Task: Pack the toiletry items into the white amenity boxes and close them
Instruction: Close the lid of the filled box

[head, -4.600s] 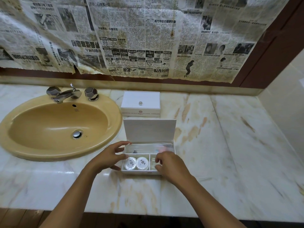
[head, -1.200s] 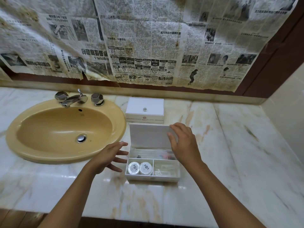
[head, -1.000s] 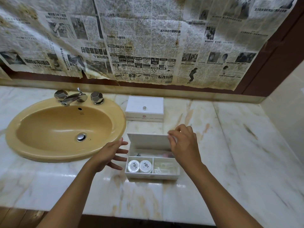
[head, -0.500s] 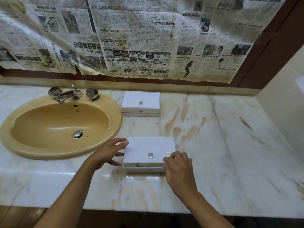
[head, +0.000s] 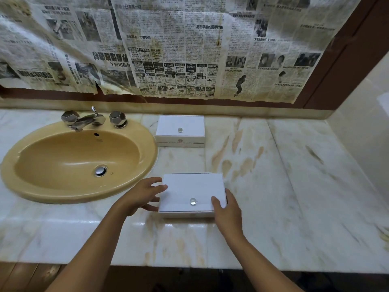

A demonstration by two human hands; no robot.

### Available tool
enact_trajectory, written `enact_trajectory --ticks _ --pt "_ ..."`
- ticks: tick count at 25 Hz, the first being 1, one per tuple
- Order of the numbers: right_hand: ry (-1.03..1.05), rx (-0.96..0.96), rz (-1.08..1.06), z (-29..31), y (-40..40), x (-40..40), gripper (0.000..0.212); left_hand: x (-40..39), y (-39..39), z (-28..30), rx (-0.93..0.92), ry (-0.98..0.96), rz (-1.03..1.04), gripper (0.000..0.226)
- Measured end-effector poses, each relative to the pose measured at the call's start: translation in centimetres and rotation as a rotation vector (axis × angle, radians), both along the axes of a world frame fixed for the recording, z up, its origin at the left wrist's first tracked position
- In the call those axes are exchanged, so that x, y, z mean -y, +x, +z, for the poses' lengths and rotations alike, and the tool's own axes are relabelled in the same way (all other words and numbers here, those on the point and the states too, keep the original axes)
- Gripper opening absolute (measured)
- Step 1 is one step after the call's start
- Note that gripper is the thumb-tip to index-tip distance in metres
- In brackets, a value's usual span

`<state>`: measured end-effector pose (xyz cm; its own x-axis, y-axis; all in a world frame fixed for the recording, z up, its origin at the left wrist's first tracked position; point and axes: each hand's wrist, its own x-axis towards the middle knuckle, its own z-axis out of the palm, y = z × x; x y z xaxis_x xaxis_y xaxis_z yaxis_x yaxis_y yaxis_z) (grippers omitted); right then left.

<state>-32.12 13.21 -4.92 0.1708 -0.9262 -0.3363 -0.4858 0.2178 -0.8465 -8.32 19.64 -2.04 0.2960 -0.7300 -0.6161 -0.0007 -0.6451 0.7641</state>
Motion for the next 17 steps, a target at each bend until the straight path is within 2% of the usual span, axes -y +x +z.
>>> enact_trajectory --ticks 2,5,11,14,17 --pt "-0.015 0.027 -0.056 0.1 0.7 -0.3 0.038 0.5 -0.4 0.2 0.016 -0.017 -0.013 0.031" --pt "-0.038 0.019 -0.096 0.5 1.1 0.0 0.034 1.4 -0.9 0.8 0.047 -0.035 -0.009 0.016" --pt "-0.057 -0.025 -0.168 1.1 1.2 3.3 0.027 5.0 -1.4 2.4 0.098 -0.076 -0.008 0.030" --pt "-0.089 -0.017 -0.206 1.5 0.9 6.0 0.025 7.2 -2.1 2.9 0.108 -0.103 -0.014 0.024" --pt "-0.084 -0.054 -0.223 1.3 0.8 9.1 0.039 9.4 -3.1 2.9 0.103 -0.121 -0.015 0.026"
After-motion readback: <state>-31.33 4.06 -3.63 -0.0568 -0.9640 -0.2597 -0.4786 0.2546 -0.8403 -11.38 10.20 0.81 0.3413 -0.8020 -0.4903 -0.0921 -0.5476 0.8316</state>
